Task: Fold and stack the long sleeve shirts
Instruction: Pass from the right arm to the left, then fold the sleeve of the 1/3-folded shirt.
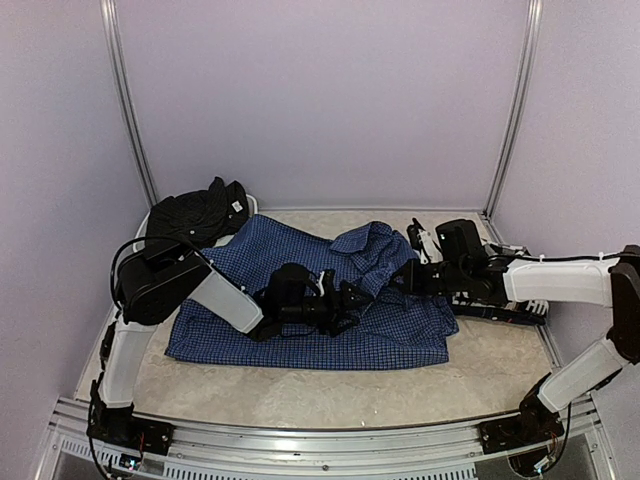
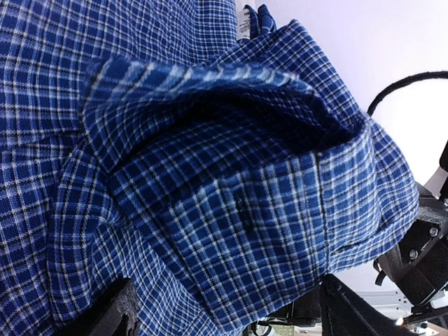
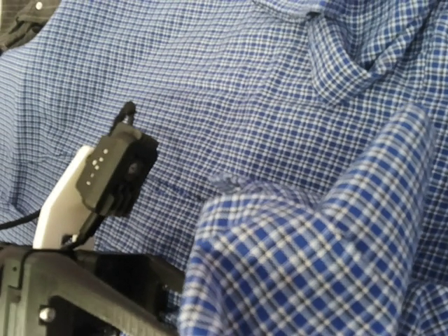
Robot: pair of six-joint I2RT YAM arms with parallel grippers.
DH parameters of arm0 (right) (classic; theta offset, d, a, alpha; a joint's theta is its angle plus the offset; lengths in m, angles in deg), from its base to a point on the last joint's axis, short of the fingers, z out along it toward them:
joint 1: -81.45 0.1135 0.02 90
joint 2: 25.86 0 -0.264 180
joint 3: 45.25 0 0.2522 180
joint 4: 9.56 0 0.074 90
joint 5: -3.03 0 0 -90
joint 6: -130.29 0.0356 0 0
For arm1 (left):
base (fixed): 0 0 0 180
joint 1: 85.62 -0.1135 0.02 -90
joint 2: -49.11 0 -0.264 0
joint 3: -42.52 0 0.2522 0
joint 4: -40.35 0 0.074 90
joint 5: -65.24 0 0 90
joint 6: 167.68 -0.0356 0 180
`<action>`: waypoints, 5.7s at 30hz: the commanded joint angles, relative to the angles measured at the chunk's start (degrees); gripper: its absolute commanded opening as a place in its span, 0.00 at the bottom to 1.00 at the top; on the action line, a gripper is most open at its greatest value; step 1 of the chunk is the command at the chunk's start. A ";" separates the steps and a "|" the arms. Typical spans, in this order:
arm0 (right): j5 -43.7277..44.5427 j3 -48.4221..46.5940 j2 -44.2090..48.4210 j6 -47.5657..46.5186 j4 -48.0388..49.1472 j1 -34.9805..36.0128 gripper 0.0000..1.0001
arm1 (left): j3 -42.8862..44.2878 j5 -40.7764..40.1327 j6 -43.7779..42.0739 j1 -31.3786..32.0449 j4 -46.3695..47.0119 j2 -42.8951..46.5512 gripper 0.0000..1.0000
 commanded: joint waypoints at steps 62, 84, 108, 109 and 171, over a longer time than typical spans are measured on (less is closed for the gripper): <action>2.62 5.80 7.07 -8.17 -7.51 4.06 0.74 | 7.62 -3.16 -38.71 -11.34 -34.82 28.22 0.00; 13.88 4.41 12.59 -7.80 -12.33 4.10 0.76 | 7.16 -5.68 -47.09 -10.84 -48.07 41.49 0.00; 15.12 3.45 10.81 -9.28 -12.74 3.98 0.76 | -27.41 -26.53 -48.43 -10.62 -58.15 64.77 0.00; 15.17 3.44 10.74 -9.34 -12.72 4.01 0.77 | -28.12 -27.00 -47.96 -10.62 -58.32 64.95 0.00; 11.73 1.22 -3.84 -10.87 -11.60 8.66 0.73 | -42.31 -39.11 -33.92 -15.48 -61.10 74.37 0.38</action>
